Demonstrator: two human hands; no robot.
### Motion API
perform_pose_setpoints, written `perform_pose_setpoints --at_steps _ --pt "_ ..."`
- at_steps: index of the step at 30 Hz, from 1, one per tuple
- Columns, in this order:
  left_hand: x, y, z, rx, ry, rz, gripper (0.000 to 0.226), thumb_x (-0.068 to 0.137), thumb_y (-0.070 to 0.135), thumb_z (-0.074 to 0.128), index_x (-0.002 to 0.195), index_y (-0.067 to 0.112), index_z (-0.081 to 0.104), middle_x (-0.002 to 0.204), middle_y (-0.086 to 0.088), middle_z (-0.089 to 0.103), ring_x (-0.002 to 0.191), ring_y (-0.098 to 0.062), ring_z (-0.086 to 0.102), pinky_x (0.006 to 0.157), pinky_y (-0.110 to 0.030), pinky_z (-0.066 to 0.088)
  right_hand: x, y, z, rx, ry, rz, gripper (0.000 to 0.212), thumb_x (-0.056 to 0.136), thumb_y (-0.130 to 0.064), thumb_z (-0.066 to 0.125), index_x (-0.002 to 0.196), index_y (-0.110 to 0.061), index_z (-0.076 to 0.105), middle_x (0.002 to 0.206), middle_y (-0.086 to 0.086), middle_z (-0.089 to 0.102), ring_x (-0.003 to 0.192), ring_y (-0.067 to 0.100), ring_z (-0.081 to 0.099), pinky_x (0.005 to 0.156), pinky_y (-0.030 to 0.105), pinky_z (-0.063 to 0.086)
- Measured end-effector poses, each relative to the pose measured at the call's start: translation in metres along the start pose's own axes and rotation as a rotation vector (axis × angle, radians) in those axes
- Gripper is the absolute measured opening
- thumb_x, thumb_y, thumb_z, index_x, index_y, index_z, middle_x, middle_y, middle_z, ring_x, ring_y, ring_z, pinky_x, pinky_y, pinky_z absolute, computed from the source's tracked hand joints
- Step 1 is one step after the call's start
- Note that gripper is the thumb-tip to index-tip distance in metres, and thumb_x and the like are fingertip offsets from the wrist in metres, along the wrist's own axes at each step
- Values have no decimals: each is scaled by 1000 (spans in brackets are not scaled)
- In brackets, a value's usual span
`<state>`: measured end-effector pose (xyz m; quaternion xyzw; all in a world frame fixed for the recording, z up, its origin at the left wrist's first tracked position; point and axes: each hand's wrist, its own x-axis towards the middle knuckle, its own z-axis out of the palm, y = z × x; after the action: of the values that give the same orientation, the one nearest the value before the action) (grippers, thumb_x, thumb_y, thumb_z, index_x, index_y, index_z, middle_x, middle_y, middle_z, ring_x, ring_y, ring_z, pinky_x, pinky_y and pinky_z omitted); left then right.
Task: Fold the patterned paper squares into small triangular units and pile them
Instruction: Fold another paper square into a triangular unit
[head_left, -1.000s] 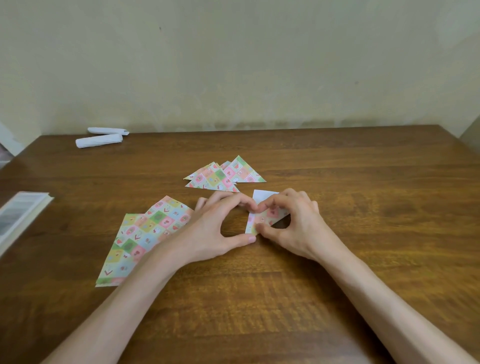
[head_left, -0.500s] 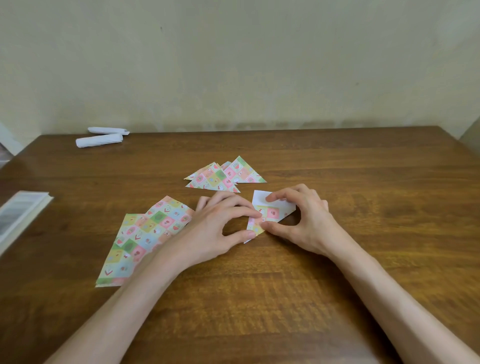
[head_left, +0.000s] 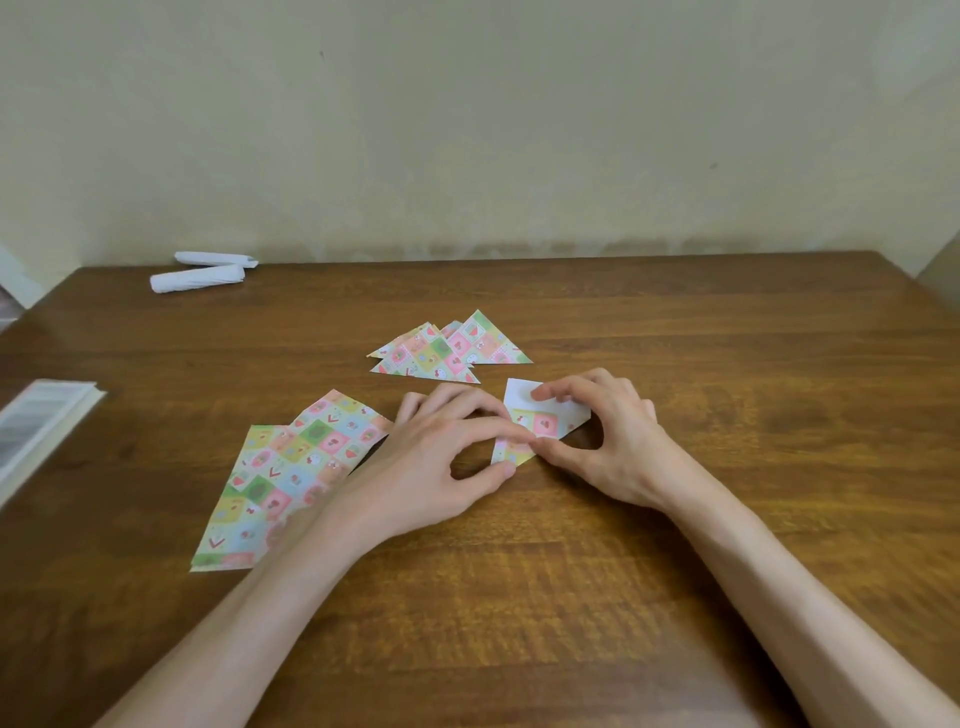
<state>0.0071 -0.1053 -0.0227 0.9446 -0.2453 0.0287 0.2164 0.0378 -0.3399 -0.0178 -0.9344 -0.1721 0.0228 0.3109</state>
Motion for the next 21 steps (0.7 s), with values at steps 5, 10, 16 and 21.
perform_pose_setpoints --at_steps 5,10,16,21 --pt "-1 -1 0 -25 -1 0 30 98 53 60 128 54 63 127 32 47 134 3 33 105 -34 29 0 5 0 77 54 -14 40 87 -33 79 122 -42 62 119 -14 57 117 6 47 103 32 30" --pt "-1 -2 0 -13 -8 2 30 99 53 58 129 55 62 128 32 47 134 3 33 104 -33 29 0 6 0 87 44 -13 39 88 -34 78 123 -41 61 118 -13 57 117 7 48 105 35 33" --pt "-1 -3 1 -34 -13 3 30 99 53 58 129 55 62 130 32 47 136 2 32 103 -32 27 1 8 1 82 55 -12 36 91 -32 76 122 -43 60 117 -14 58 116 6 49 107 36 33" --pt "-1 -5 1 -37 -23 3 30 100 53 57 129 55 62 130 32 46 136 3 31 102 -30 25 4 13 -1 123 57 -15 43 89 -19 75 125 -40 63 115 -15 62 114 10 55 109 48 42"
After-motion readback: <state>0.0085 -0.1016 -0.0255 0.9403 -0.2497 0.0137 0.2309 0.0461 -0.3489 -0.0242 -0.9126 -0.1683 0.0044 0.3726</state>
